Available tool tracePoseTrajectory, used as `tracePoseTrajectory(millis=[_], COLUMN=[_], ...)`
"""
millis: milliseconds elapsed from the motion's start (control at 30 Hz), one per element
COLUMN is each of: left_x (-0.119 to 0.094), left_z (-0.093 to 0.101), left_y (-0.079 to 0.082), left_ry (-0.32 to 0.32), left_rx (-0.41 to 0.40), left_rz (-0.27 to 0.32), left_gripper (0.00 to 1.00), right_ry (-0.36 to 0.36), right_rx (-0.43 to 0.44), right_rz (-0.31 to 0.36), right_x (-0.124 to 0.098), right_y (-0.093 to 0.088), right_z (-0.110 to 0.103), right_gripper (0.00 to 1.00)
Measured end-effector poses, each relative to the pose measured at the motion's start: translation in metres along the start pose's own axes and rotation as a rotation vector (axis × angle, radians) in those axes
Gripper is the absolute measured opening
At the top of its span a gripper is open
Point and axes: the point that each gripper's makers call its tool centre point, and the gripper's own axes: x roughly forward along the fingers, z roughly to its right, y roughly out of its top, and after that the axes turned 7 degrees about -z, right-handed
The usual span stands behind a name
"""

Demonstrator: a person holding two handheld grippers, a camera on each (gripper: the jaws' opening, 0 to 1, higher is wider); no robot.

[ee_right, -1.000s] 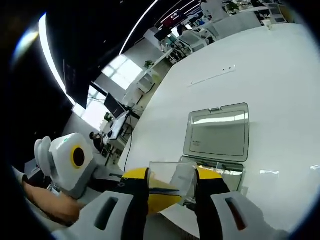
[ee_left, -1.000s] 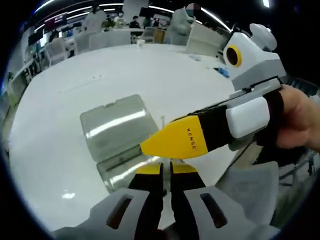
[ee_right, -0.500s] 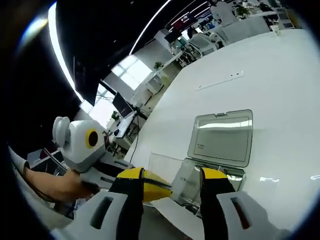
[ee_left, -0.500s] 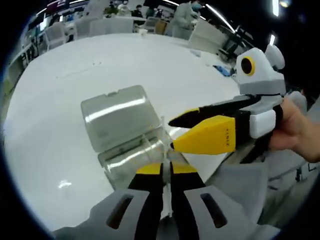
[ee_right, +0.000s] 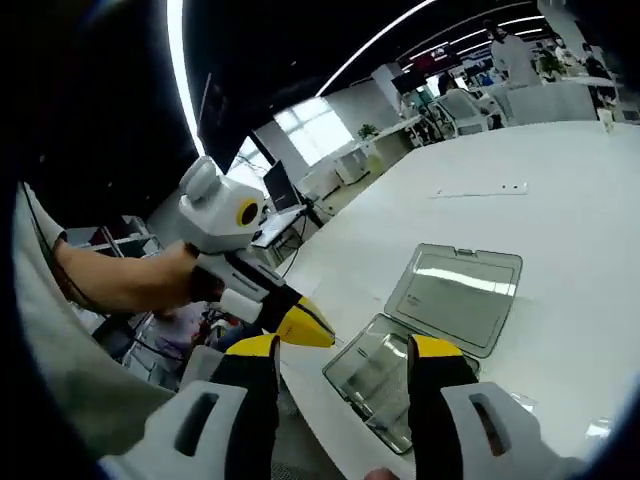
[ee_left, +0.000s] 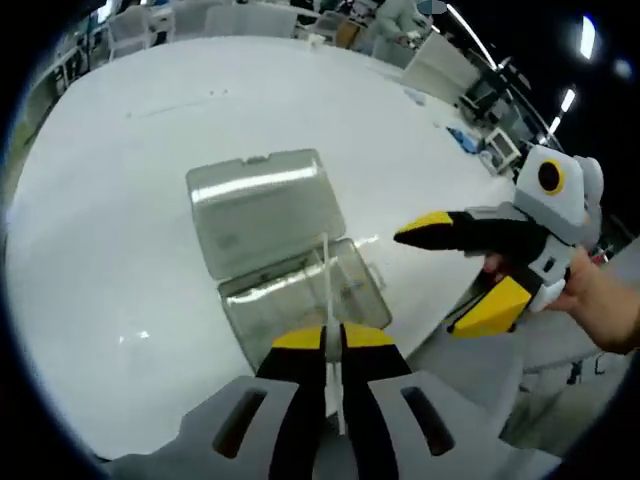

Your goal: Insert the divider into the dual guide fixture by aligning both edges with the guide slots and pushing it downward to the bottom, including one-sided entry, uneven engagement, binding, and posture correction.

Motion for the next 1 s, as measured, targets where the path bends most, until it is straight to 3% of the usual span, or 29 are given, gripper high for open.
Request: tracePoseTrajectory(millis=[133, 400, 1000], left_x=[0.003, 0.010, 0.021], left_z=[-0.003, -0.006, -0.017], left_y=[-0.003, -0.003, -0.008], left_ry=[0.004, -0.012, 0.001], left_rx=[-0.042, -0.138, -0.295], left_rz=[-0.037, -0.075, -0.127], left_gripper=[0.01, 0.01, 0.01], right_ry=[-0.014, -0.035, -0.045], right_rx=[-0.129, -0.295, -0.471], right_rz=[-0.032, -0.056, -0.077], right_x=[0.000, -0.001, -0.007], right_y=[-0.007, -0.012, -0.022], right_z=[-0.003, -0.008, -0.012], right_gripper=[0.52, 0.55, 0.63])
